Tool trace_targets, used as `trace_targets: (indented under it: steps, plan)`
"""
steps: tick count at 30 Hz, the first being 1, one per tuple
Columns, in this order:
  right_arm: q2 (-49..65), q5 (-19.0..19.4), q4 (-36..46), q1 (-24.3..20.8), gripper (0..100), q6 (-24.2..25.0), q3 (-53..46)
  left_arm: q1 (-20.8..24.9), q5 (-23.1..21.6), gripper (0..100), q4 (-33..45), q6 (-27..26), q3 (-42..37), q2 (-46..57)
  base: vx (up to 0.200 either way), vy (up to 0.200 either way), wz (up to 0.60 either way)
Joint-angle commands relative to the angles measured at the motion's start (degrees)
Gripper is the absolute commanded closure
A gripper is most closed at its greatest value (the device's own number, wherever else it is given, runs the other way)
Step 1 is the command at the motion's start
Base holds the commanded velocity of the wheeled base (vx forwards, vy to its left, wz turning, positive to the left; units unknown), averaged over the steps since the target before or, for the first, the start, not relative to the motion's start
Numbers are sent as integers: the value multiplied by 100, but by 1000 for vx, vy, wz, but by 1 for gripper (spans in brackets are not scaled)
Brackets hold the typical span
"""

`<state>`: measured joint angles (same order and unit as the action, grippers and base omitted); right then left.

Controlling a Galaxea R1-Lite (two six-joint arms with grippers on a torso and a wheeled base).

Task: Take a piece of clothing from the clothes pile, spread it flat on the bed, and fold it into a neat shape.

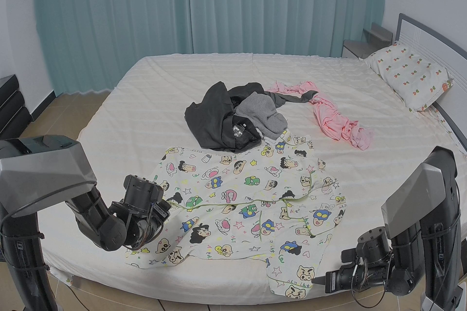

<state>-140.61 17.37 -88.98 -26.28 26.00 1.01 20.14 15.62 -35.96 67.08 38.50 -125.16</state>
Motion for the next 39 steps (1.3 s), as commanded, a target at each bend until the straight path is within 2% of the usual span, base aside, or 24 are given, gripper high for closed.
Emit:
trace_targets:
  steps: [1, 12, 17, 20, 27, 28, 39]
  plan:
    - [7, 3, -67, 9, 100, 1, -84, -107, -85, 0, 582, 50, 492, -272, 0, 0, 0]
    - [16, -6, -67, 18, 100, 1, -84, -80, -217, 0, 2146, 244, 1406, -501, 0, 0, 0]
    - [33, -6, -67, 36, 100, 1, -84, -80, -234, 0, 3482, 376, 2223, -597, 0, 0, 0]
    - [42, -6, -67, 36, 100, 1, -84, -10, -252, 0, 3710, 428, 2382, -615, 0, 0, 0]
    - [42, -6, -67, 44, 100, 10, -84, 122, -305, 0, 3719, 446, 2443, -632, 0, 0, 0]
    - [42, -6, -67, 44, 100, 10, -84, 131, -305, 100, 3693, 446, 2443, -650, 0, 0, 0]
    - [33, -15, -67, 53, 100, 10, -84, 122, -305, 100, 3719, 463, 2408, -606, 0, 0, 0]
